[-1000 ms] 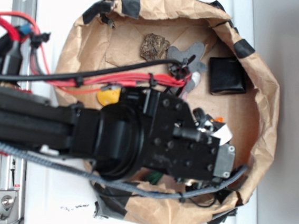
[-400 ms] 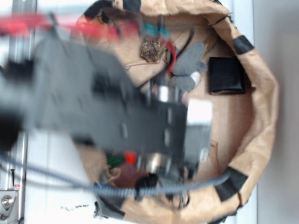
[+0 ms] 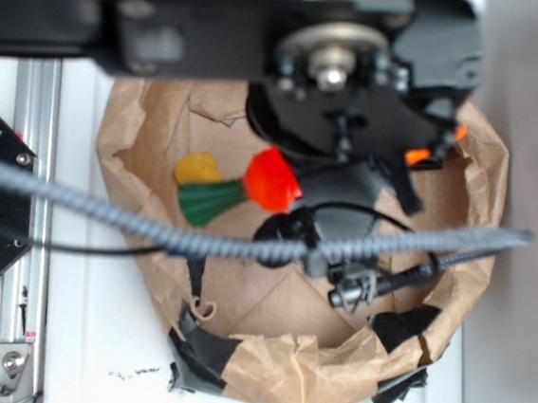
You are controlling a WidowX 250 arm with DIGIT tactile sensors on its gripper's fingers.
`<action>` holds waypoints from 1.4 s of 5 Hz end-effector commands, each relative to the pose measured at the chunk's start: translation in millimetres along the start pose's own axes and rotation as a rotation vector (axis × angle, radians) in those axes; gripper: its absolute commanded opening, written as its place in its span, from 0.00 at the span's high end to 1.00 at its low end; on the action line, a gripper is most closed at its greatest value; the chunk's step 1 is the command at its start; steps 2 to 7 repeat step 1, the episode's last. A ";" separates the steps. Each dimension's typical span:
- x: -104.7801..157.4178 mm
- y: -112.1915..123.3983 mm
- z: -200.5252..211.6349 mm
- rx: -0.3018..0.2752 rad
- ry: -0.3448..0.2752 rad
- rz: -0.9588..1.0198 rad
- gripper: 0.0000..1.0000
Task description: Grab the carrot.
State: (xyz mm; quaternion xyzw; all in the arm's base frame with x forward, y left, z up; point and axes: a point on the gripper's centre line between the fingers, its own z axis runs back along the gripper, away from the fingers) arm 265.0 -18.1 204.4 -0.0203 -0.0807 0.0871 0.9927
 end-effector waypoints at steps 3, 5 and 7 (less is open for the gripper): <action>4.3 -10.5 23.4 -0.003 -0.041 -0.066 1.00; 4.3 -10.5 23.4 -0.003 -0.041 -0.066 1.00; 4.3 -10.5 23.4 -0.003 -0.041 -0.066 1.00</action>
